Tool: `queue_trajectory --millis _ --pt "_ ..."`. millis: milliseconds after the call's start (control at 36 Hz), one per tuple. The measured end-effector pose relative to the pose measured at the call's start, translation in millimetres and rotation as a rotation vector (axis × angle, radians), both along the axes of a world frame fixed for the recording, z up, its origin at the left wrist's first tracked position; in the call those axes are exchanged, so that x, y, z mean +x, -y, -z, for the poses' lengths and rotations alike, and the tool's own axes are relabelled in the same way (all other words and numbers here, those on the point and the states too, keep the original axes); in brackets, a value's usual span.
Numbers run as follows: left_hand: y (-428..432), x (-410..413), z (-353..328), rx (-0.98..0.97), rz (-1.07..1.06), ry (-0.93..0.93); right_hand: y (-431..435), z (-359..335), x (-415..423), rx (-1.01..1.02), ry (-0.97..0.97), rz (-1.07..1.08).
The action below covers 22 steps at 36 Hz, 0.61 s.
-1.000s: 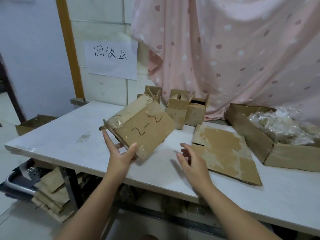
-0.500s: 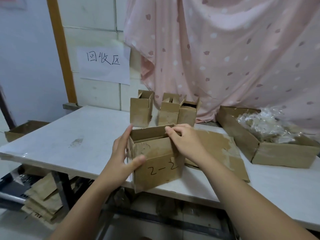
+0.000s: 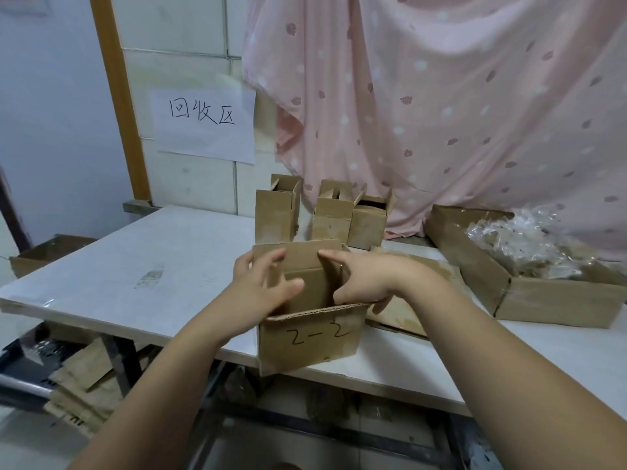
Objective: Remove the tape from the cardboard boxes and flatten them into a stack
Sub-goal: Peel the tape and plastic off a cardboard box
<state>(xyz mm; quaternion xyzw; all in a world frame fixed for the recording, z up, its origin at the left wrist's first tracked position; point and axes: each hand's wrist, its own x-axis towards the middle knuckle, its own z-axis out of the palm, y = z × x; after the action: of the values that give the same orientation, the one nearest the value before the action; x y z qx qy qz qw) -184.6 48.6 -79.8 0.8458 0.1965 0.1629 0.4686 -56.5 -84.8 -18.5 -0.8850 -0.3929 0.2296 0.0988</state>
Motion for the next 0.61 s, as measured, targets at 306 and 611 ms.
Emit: queue_trajectory --millis 306,611 --pt "-4.5 6.7 26.6 -0.266 0.009 0.207 0.4 29.9 0.5 0.466 0.158 -0.001" --pt "27.3 -2.0 38.2 -0.342 -0.18 0.549 40.0 44.6 13.8 0.579 -0.561 -0.198"
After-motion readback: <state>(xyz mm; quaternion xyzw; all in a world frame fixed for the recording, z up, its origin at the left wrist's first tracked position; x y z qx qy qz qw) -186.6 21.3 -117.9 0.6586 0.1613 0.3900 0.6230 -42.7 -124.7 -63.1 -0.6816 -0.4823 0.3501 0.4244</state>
